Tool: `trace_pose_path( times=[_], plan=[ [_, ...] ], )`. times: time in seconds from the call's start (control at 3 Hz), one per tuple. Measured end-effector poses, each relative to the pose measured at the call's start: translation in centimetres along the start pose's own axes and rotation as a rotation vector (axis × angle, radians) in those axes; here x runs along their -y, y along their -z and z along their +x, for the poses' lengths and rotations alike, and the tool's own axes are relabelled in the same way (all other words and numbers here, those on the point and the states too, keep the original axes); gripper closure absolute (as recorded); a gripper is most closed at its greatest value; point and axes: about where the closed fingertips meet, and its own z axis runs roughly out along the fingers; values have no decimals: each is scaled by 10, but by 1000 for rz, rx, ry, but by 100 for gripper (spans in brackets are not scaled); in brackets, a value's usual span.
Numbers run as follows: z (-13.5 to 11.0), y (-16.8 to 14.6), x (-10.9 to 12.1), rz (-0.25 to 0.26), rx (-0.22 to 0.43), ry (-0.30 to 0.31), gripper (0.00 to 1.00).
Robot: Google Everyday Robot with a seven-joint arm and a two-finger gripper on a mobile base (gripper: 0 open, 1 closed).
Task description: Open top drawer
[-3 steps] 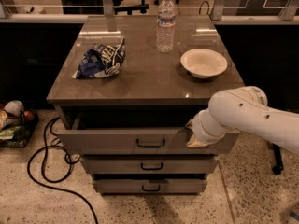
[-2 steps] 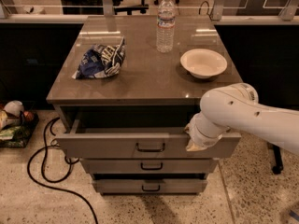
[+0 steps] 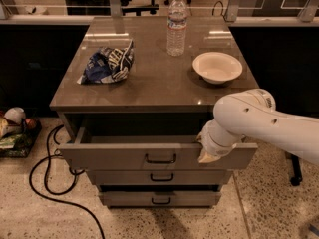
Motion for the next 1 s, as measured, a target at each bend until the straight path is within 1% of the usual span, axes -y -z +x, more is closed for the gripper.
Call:
trace_pose_path(
  times=[0.33, 0.67, 1.0],
  plan=[
    [0, 0, 0, 0, 0, 0, 100],
    [-1, 0, -5, -14, -4, 3, 100],
    [-5, 0, -27, -76, -19, 16, 100]
  ],
)
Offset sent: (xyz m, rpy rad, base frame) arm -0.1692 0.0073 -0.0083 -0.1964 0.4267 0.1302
